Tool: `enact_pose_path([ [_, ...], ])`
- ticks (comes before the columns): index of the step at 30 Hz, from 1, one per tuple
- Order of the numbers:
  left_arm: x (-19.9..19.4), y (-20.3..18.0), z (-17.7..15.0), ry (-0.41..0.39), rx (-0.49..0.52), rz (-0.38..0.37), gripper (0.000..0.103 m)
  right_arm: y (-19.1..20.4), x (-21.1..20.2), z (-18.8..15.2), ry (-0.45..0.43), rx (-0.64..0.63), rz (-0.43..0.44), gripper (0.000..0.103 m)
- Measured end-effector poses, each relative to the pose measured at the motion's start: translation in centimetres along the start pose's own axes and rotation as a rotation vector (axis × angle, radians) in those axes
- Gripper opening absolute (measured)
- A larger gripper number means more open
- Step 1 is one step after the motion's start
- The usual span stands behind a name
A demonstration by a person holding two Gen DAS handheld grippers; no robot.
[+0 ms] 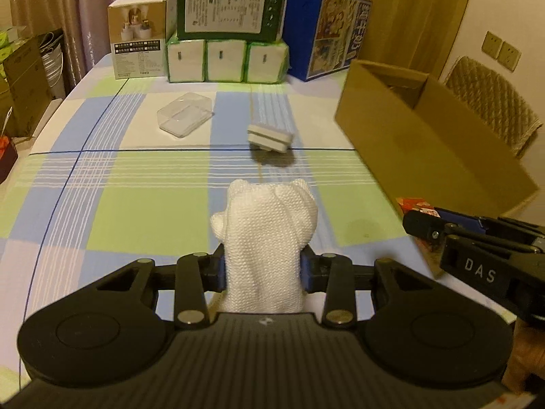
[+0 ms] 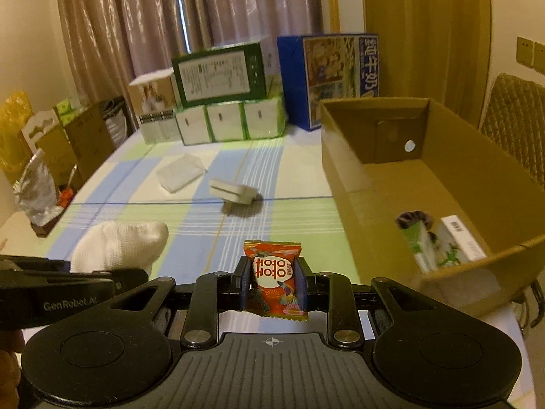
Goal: Organize objects
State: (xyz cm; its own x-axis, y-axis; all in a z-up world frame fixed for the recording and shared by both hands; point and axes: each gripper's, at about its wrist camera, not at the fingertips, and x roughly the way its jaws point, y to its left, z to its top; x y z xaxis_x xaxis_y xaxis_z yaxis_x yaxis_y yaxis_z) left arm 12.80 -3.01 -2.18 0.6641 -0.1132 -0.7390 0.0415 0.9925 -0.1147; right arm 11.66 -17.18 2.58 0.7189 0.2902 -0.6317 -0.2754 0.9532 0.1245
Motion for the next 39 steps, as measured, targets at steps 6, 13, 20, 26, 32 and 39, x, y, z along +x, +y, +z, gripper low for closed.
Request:
enact_pose_path([
  [6,-3.4,-2.3,-1.1,-0.025,-0.009,-0.016,0.033,-0.4,-4.1,-0.4,-0.028,-0.006,0.014,0.024],
  [13,-6.5,-5.0,-1.8,-0.055,0.002,-0.048,0.033,-1.6,-7.8,-0.8,-0.061,-0.022,-0.007,0.024],
  [20,-8.1,-7.3,-2.1,-0.069,0.028,-0.082,0.033,-3.6,-10.2,-1.1,-0.087,-0.016,-0.053,0.024],
  [26,-8.8,-9.2,-2.1,-0.072,0.054,-0.109,0.033,-5.6,-11.7,-1.0,-0.103,0.004,-0.096,0.024],
  [32,-9.0,-10.5,-1.9,-0.069,0.072,-0.127,0.033,-7.5,-12.8,-0.7,-0.12,0.034,-0.121,0.024],
  [39,-9.0,-11.2,-1.8,-0.068,0.08,-0.138,0.033,-8.7,-13.6,-0.4,-0.136,0.052,-0.13,0.024],
])
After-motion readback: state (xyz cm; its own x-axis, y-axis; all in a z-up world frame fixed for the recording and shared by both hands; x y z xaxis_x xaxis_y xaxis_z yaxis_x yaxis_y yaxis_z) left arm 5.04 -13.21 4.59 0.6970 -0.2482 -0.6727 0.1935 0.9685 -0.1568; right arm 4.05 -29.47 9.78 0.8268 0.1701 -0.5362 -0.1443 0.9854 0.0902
